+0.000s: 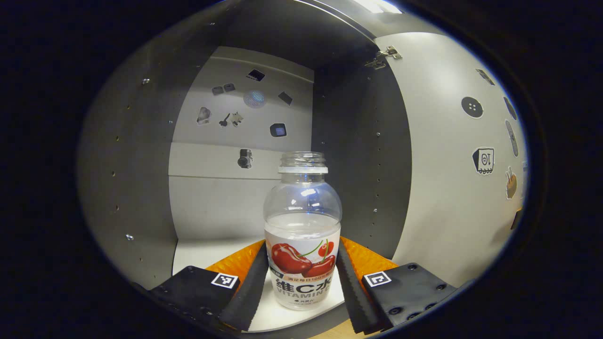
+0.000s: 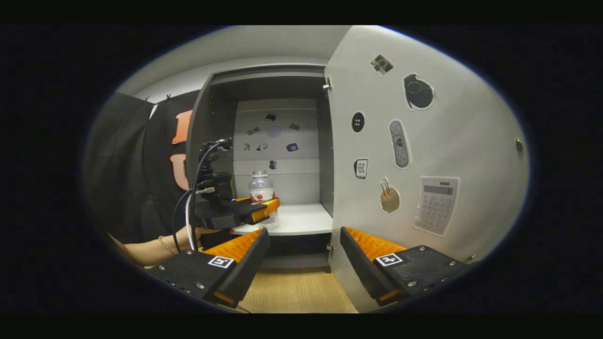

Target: Open the cabinet door with the right hand, grasp the bottle in the cabinet with the left hand and place it on the coaster, then close the cabinet door with the right hand.

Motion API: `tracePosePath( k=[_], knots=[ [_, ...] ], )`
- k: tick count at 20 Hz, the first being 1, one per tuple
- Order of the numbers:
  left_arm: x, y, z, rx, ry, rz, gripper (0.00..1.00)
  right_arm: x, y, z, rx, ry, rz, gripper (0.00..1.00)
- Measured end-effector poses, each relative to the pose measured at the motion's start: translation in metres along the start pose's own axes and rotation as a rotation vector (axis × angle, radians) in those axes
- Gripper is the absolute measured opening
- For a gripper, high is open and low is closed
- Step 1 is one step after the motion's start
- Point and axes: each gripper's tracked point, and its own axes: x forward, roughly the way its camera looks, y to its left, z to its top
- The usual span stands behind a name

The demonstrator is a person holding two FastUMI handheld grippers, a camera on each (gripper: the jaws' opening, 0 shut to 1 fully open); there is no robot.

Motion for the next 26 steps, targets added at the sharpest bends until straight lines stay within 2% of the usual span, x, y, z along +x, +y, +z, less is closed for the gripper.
tracePosePath(
  k=[5, 6, 7, 9, 10, 11, 12, 16, 17, 18, 21, 26],
  knots=[
    [-0.034, 0.003, 0.011, 0.013, -0.044, 0.039, 0.81, -0.005, 0.006, -0.002, -0.025, -0.002, 0.027, 0.93],
    [-0.045, 0.004, 0.013, 0.020, -0.056, 0.052, 0.82, -0.008, 0.009, -0.003, -0.027, -0.002, 0.044, 0.98],
    [-0.059, 0.005, 0.015, 0.030, -0.069, 0.073, 0.80, -0.012, 0.012, -0.004, -0.031, -0.005, 0.061, 0.93],
    [-0.091, 0.009, 0.014, 0.056, -0.086, 0.114, 0.80, -0.016, 0.017, -0.006, -0.053, -0.010, 0.097, 0.93],
    [-0.109, 0.010, 0.014, 0.070, -0.082, 0.134, 0.80, -0.017, 0.020, -0.008, -0.064, -0.011, 0.116, 0.89],
    [-0.121, 0.010, 0.009, 0.082, -0.079, 0.155, 0.80, -0.020, 0.023, -0.010, -0.071, -0.010, 0.137, 0.89],
    [-0.135, 0.009, 0.005, 0.088, -0.068, 0.170, 0.80, -0.022, 0.028, -0.011, -0.075, -0.011, 0.159, 0.93],
    [-0.191, 0.012, 0.002, 0.098, -0.047, 0.255, 0.82, -0.035, 0.047, -0.015, -0.073, -0.017, 0.251, 0.94],
    [-0.201, 0.012, 0.002, 0.098, -0.051, 0.269, 0.80, -0.040, 0.050, -0.015, -0.074, -0.024, 0.269, 0.98],
    [-0.210, 0.013, 0.003, 0.099, -0.052, 0.280, 0.80, -0.042, 0.053, -0.013, -0.075, -0.030, 0.278, 0.93],
    [-0.234, 0.021, -0.003, 0.084, -0.049, 0.294, 0.82, -0.049, 0.062, -0.016, -0.072, -0.033, 0.273, 0.94],
    [-0.271, 0.047, -0.030, 0.028, -0.025, 0.296, 0.81, -0.057, 0.086, -0.020, -0.065, -0.059, 0.223, 0.94]
  ],
)
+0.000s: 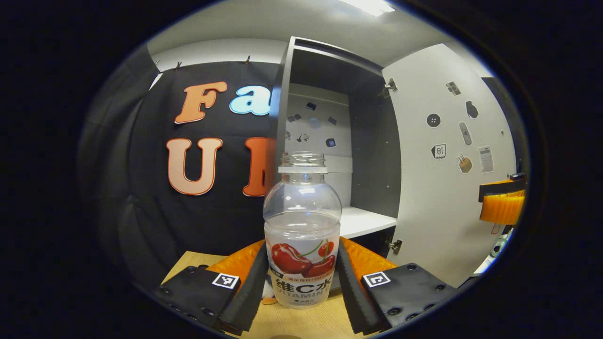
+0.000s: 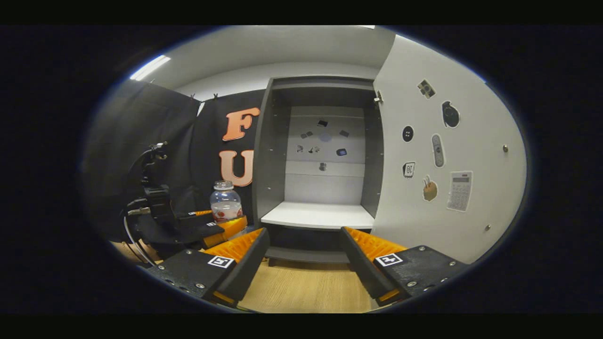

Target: Open the cabinet door with the right hand, grasp the bottle in the cabinet with the left hand and place it on the coaster, then close the cabinet door with the right hand.

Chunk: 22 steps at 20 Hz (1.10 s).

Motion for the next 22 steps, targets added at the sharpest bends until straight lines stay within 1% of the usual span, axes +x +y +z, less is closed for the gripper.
tracePosePath(
  k=[4, 9, 11, 12, 13, 17, 19, 22],
  knots=[
    [-0.016, 0.023, -0.033, 0.034, 0.041, -0.001, 0.81, 0.000, 0.014, -0.010, 0.041, -0.019, -0.039, 0.94],
    [-0.037, 0.031, -0.077, -0.003, 0.044, -0.007, 0.81, 0.006, 0.017, -0.024, 0.087, -0.018, -0.039, 0.93],
    [-0.042, 0.031, -0.100, -0.003, 0.029, -0.010, 0.81, 0.010, 0.014, -0.031, 0.085, -0.012, -0.044, 0.94],
    [-0.044, 0.030, -0.111, -0.004, 0.017, -0.015, 0.81, 0.010, 0.011, -0.033, 0.082, -0.012, -0.052, 0.99],
    [-0.046, 0.030, -0.125, -0.002, 0.014, -0.015, 0.81, 0.012, 0.009, -0.035, 0.082, -0.013, -0.058, 0.94],
    [-0.049, 0.032, -0.181, -0.030, 0.058, -0.009, 0.81, 0.011, 0.004, -0.045, 0.076, -0.007, -0.094, 0.94],
    [-0.053, 0.033, -0.200, -0.036, 0.073, -0.002, 0.81, 0.009, 0.001, -0.048, 0.071, -0.005, -0.113, 0.94],
    [-0.055, 0.034, -0.220, -0.017, 0.089, 0.013, 0.81, 0.009, 0.003, -0.058, 0.063, 0.023, -0.116, 0.94]
  ],
)
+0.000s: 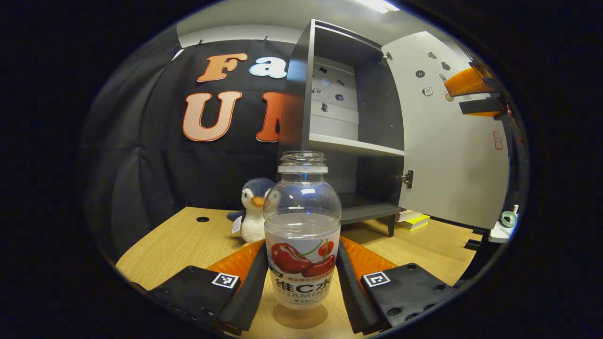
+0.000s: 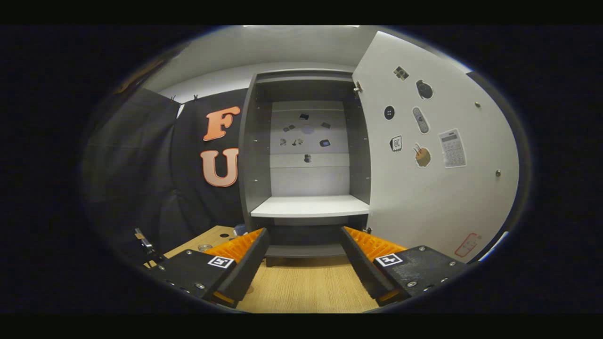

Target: Open the cabinet door with the right hand, grasp the bottle in the cabinet with the left hand and place it on the coaster, then close the cabinet door with the right hand.

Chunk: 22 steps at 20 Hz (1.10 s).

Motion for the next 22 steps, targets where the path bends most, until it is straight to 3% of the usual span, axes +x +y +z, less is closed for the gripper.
tracePosePath(
  k=[6, 10, 22],
  knots=[
    [-0.001, -0.005, -0.041, 0.046, 0.045, -0.005, 0.81, -0.001, 0.012, -0.008, -0.026, 0.021, 0.023, 0.94],
    [0.000, -0.003, -0.060, 0.023, 0.072, -0.003, 0.81, -0.002, 0.018, -0.018, -0.026, 0.051, 0.038, 0.94],
    [0.001, -0.001, -0.062, 0.018, 0.045, 0.016, 0.83, -0.003, 0.017, -0.052, -0.029, 0.142, 0.049, 0.94]
  ],
)
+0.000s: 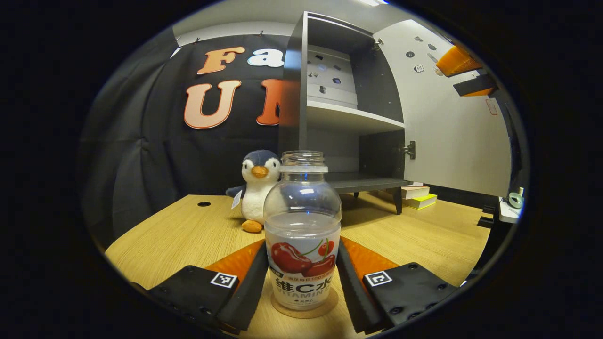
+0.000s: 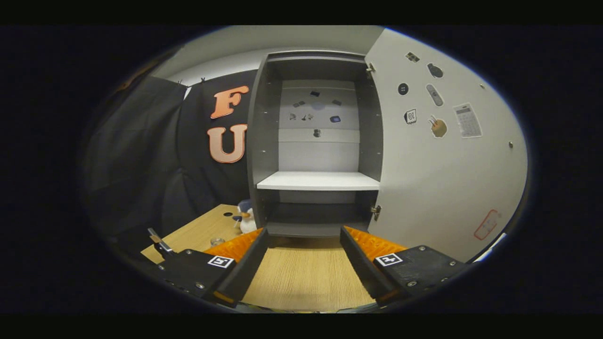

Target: Open the cabinet door with the right hand, grasp the bottle in the cabinet with the left hand and place it on the coaster, then close the cabinet door with the right hand.

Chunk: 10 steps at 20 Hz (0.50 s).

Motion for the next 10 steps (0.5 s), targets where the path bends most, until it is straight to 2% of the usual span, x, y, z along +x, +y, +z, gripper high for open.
tracePosePath(
  k=[5, 6, 7, 10],
  knots=[
    [0.0012, -0.0021, 0.0003, -0.005, 0.010, 0.000, 0.85, 0.0014, -0.0019, 0.0055, 0.000, -0.015, 0.000, 0.94],
    [0.0016, -0.0024, 0.0006, -0.005, 0.012, 0.003, 0.86, 0.0020, -0.0019, 0.0061, 0.007, -0.014, -0.001, 0.89],
    [0.0024, -0.0026, 0.0007, -0.007, 0.014, 0.002, 0.86, 0.0022, -0.0033, 0.0061, 0.013, -0.013, -0.003, 0.93],
    [0.0020, -0.0010, 0.0013, -0.003, 0.017, 0.009, 0.86, 0.0041, -0.0060, 0.0059, 0.027, -0.008, -0.007, 0.93]
  ],
)
